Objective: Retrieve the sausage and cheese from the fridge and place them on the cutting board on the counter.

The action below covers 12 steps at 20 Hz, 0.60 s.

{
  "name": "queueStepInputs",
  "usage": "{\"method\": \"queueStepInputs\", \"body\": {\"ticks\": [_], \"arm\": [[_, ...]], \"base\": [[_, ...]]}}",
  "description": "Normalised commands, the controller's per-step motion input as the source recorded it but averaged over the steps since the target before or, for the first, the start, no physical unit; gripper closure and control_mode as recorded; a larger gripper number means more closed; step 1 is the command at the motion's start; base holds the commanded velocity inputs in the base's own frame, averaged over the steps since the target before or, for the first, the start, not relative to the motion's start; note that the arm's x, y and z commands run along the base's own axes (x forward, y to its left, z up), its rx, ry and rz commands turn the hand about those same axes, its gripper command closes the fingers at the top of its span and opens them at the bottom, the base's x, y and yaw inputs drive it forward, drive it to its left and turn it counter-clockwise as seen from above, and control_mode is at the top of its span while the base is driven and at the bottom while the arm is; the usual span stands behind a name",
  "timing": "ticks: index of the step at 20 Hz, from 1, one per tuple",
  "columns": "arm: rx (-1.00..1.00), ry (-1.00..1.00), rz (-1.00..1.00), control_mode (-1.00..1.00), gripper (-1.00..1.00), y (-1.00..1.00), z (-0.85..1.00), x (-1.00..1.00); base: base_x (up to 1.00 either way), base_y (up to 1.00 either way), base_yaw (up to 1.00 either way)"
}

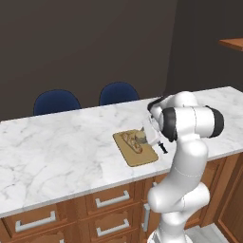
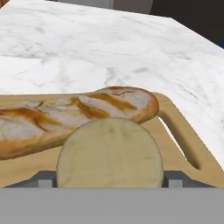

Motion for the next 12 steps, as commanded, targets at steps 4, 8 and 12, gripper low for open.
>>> {"method": "queueStepInputs", "body": {"ticks": [4,8,12], "arm": [[0.00,0.00,0.01,-1.00,-1.00,-0.04,0.09,-0.19],[0.00,0.00,0.04,-1.00,-1.00,-0.01,0.28,-0.21],[0.00,0.00,0.04,-1.00,-1.00,0.00,0.43,-0.04]], "base": [[0.00,0.00,0.00],[0.00,0.00,0.00],[0.00,0.00,0.00]]}}
